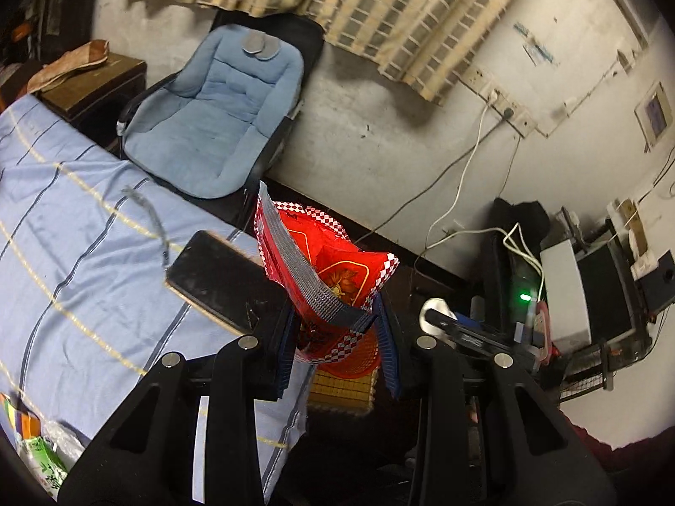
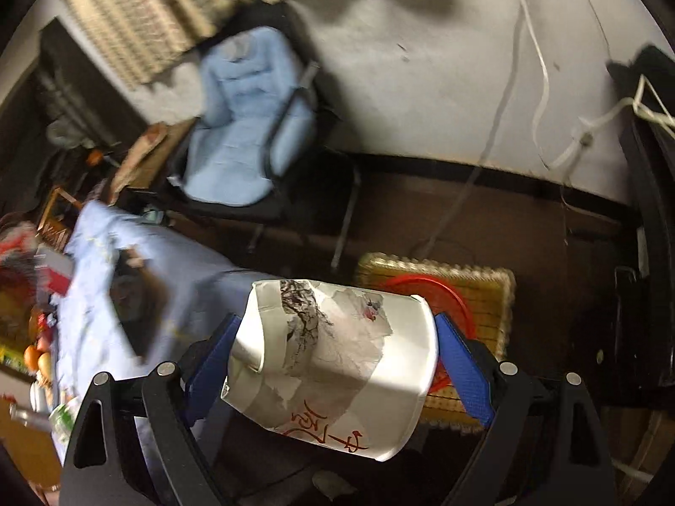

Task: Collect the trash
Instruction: 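Carry both items over the red wastebasket and open both grippers to drop them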

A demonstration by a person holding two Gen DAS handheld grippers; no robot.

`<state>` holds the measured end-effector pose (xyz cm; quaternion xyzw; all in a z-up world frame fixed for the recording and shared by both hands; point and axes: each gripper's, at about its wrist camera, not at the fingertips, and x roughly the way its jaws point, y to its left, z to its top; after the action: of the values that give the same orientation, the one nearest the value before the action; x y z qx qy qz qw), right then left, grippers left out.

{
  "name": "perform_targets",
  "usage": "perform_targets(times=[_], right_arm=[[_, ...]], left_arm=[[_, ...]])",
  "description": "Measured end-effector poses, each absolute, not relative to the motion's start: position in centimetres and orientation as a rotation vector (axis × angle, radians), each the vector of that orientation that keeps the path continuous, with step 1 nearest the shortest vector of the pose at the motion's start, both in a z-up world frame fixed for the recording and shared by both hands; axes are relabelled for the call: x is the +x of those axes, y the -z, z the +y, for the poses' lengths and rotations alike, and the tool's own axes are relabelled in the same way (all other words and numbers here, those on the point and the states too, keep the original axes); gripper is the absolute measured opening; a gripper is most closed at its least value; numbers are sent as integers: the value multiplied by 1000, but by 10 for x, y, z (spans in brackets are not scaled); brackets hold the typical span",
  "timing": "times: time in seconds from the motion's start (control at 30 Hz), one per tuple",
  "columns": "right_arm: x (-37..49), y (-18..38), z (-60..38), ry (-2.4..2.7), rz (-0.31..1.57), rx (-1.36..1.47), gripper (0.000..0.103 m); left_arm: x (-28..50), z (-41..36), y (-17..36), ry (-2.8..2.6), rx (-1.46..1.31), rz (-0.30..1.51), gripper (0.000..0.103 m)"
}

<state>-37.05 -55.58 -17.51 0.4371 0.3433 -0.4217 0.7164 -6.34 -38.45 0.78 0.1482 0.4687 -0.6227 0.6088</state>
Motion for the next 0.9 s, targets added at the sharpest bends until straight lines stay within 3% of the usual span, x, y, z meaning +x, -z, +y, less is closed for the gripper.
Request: perform_targets(times=[0.23, 0.53, 0.8, 0.9], right_arm=[[-377, 221, -588, 923, 811, 1078, 92], [-421, 196, -586, 1000, 743, 1093, 93], [-487, 179, -561, 1129, 680, 1103, 93], [-508, 182, -549, 1167, 675, 1126, 93]], left_arm=[[-90, -409, 2, 1446, 409, 1117, 35], [-138, -455, 27, 1549, 515, 1168, 35], [-200, -506, 81, 1665, 682, 1244, 35], [-221, -523, 105, 1660, 756, 1269, 40]])
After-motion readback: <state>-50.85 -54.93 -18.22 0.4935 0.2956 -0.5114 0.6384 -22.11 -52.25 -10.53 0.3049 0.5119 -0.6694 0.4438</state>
